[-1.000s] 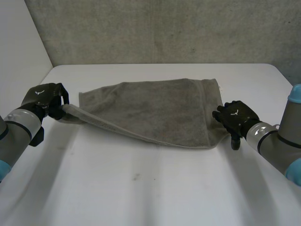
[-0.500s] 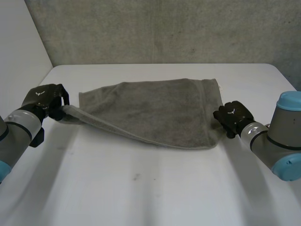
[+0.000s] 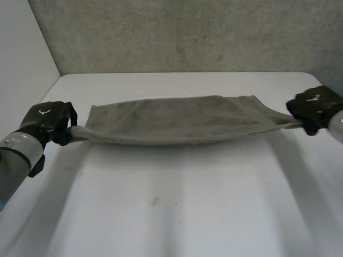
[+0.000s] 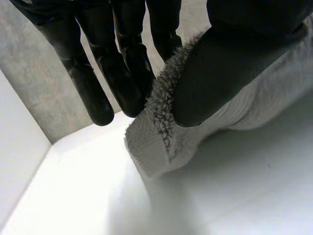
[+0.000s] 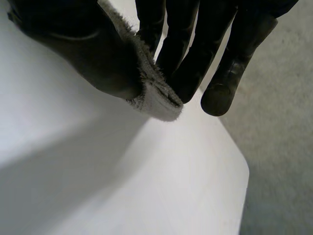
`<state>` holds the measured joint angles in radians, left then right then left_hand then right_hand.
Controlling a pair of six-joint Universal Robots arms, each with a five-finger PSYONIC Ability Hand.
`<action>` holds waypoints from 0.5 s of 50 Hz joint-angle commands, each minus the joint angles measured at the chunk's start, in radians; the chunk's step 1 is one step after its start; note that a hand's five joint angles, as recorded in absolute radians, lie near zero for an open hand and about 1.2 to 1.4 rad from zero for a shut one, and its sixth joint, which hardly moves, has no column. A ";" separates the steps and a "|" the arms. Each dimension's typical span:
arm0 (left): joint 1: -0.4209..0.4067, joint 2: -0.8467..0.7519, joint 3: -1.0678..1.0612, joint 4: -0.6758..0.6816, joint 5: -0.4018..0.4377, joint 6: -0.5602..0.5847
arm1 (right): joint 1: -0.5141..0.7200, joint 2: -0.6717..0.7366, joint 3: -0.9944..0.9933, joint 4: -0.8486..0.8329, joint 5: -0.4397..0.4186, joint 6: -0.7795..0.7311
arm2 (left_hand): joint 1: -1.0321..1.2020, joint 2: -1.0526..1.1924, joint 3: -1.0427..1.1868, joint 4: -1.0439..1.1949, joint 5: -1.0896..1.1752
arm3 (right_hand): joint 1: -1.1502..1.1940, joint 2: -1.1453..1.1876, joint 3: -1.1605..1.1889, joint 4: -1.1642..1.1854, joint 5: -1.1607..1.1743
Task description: Fold the towel.
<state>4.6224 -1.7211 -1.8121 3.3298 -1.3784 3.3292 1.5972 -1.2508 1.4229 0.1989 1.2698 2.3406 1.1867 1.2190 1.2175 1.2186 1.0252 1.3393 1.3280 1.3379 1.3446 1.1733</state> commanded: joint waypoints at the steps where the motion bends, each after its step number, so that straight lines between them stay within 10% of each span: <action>1: 0.003 0.194 -0.136 -0.079 0.051 0.188 | -0.111 -0.185 0.071 0.305 -0.073 -0.194 | 0.210 0.177 0.179 0.178 0.197 | 0.057 0.068 0.058 0.052 0.048; 16: 0.003 0.330 -0.219 -0.181 0.088 0.224 | -0.238 -0.344 0.177 0.386 -0.239 -0.305 | 0.210 0.177 0.179 0.178 0.197 | 0.057 0.068 0.058 0.052 0.048; 25: -0.002 0.146 -0.104 -0.107 0.085 0.211 | -0.192 -0.121 0.058 0.301 -0.202 -0.282 | 0.210 0.177 0.179 0.178 0.197 | 0.057 0.068 0.058 0.052 0.048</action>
<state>4.6280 -1.4343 -2.0032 3.1636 -1.2897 3.5509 1.3664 -1.5342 1.5746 0.5602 1.0320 2.0366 1.1867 1.2189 1.2175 1.2186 1.0252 1.3395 1.3280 1.3379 1.3447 1.1734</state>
